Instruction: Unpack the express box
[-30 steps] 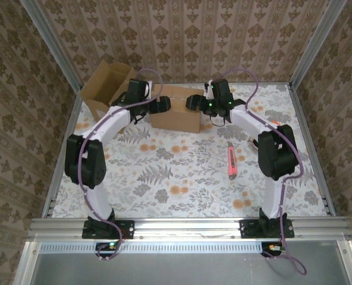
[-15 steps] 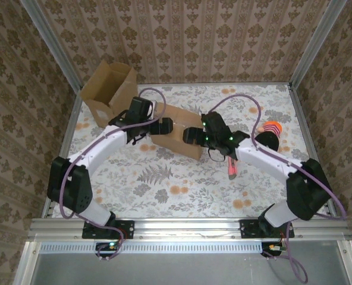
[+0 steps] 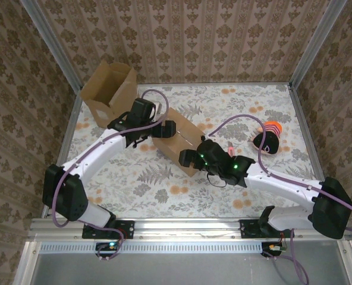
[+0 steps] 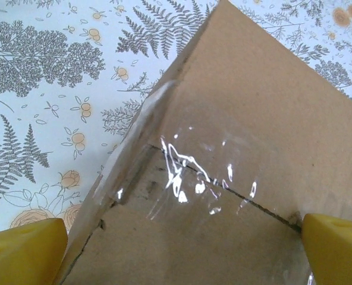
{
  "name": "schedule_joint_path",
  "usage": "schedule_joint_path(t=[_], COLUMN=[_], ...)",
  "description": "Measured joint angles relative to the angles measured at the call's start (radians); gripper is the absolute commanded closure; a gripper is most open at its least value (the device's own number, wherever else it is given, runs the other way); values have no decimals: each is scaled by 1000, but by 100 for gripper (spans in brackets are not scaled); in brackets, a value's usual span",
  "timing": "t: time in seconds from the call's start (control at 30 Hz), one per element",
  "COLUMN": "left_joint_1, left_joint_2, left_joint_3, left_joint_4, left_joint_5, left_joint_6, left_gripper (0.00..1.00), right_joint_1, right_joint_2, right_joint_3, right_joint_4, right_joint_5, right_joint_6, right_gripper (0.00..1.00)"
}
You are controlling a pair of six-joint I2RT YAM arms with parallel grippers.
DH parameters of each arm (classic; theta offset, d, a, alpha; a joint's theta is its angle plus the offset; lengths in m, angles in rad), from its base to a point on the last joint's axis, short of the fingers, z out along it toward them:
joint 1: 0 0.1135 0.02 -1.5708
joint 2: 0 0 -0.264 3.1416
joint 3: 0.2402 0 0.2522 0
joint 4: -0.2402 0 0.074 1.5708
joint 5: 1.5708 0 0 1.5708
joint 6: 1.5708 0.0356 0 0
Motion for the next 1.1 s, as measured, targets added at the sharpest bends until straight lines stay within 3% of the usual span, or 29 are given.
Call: schedule_joint_path(t=[0.6, 0.8, 0.93, 1.03, 1.07, 1.1], left_joint_1=[30, 31, 31, 32, 32, 34], left_joint_2=[100, 99, 27, -96, -135, -176], left_joint_3=[113, 113, 109, 109, 109, 109], left_joint_4=[-4, -17, -53, -114, -135, -158], left_joint_5=[33, 1, -53, -106, -120, -130], left_joint_6=[18, 19, 27, 31, 34, 38], left_gripper=[0, 0, 1, 18, 28, 44], right_joint_1=[19, 19, 14, -13, -28, -49], right_joint_2=[-146, -171, -213, -222, -222, -222], right_joint_3=[-4, -4, 33, 114, 137, 159], right_joint_4=[-64, -94, -221, -349, -383, -420], right_joint_5=[17, 24, 71, 111, 121, 131], right_joint_6=[2, -7, -57, -101, -117, -132], right_gripper=[0, 0, 0, 0, 0, 0])
